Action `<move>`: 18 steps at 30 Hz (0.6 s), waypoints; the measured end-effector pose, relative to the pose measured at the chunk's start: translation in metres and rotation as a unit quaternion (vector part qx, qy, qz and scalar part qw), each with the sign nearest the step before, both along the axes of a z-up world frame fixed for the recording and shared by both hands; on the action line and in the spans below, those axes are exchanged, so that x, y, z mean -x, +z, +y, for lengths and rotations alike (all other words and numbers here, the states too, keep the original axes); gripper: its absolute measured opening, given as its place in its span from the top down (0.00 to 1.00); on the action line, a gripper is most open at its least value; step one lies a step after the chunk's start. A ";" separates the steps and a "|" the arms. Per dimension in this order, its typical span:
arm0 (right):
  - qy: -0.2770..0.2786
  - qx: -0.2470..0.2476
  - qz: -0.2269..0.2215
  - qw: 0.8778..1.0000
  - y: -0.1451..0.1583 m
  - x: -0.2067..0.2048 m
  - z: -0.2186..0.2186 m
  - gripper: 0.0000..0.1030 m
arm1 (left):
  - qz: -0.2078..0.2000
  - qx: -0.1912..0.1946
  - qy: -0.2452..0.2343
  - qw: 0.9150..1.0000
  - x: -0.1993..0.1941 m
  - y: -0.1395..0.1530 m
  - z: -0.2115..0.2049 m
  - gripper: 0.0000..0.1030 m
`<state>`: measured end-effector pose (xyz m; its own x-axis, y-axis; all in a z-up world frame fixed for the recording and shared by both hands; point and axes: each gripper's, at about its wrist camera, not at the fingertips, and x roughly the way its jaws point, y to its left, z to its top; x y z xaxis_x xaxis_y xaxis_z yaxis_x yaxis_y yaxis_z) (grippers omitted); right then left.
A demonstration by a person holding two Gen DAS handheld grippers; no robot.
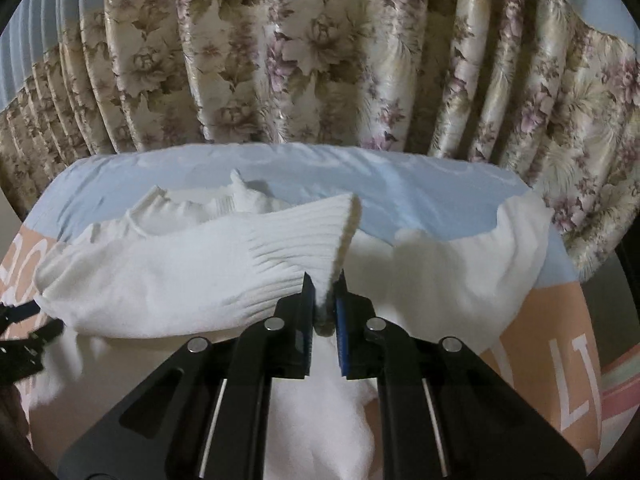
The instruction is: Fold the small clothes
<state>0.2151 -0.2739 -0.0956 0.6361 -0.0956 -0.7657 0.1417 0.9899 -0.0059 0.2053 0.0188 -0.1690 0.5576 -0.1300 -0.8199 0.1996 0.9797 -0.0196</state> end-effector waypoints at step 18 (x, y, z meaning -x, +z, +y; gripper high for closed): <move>0.010 0.002 0.056 0.998 -0.036 0.000 -0.001 0.90 | 0.105 0.077 -0.007 0.992 -0.082 -0.001 0.030 0.82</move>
<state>0.2149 -0.2750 -0.1316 0.5485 -0.0866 -0.8317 0.1207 0.9924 -0.0237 0.2878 0.0490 -0.1700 0.3749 -0.2681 -0.8875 0.1881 0.9593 -0.2104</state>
